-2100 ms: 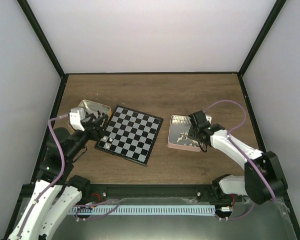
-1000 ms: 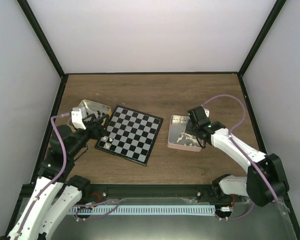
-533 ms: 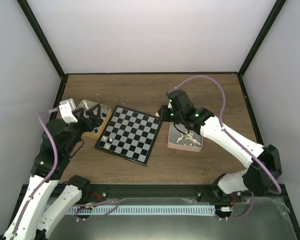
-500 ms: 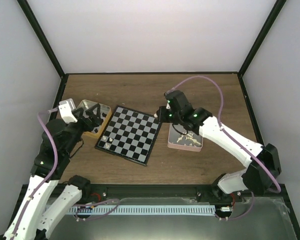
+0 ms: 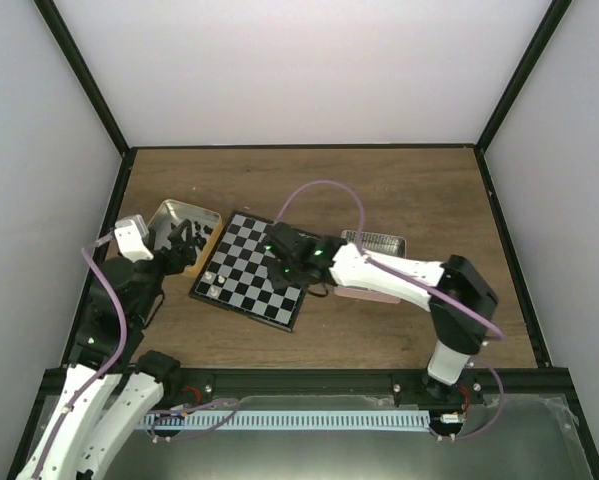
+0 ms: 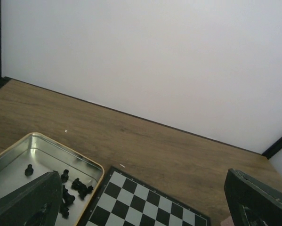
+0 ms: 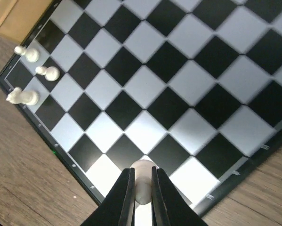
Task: Set up the chess pieces on the board
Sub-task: Place the chess piece on the chessboard, then pick up the chess piece from the storage box.
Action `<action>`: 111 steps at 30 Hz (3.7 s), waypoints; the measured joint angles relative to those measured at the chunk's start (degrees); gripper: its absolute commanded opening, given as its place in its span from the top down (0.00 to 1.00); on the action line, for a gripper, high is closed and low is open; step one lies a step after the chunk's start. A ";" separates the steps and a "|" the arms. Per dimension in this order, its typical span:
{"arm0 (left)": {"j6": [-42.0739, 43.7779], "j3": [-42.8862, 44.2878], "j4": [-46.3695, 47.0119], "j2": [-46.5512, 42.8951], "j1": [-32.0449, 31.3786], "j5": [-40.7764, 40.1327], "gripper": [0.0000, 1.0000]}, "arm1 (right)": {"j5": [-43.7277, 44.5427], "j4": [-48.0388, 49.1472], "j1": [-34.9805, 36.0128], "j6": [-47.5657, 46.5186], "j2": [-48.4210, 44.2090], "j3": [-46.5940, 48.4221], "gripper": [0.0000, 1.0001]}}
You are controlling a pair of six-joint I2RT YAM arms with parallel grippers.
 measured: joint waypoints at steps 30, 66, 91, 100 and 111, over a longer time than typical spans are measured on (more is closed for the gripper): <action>-8.94 -2.51 -13.18 -13.25 0.00 -27.10 0.05 | 8.44 -11.85 11.61 -2.45 35.74 39.17 0.96; -8.44 -2.67 -12.59 -13.44 0.00 -25.66 0.05 | 6.32 -8.59 9.99 2.34 20.90 30.97 0.57; -5.77 -7.26 7.65 8.22 0.00 -1.31 0.00 | 3.65 -1.95 -31.32 0.92 -14.14 -22.18 0.51; -6.01 -7.23 11.52 16.44 0.00 1.01 0.00 | 2.91 -1.38 -32.04 -6.56 -8.24 -21.99 0.57; -5.64 -7.23 14.19 16.92 0.00 2.71 0.00 | 6.97 -0.46 -32.06 -13.53 -1.46 -18.84 0.65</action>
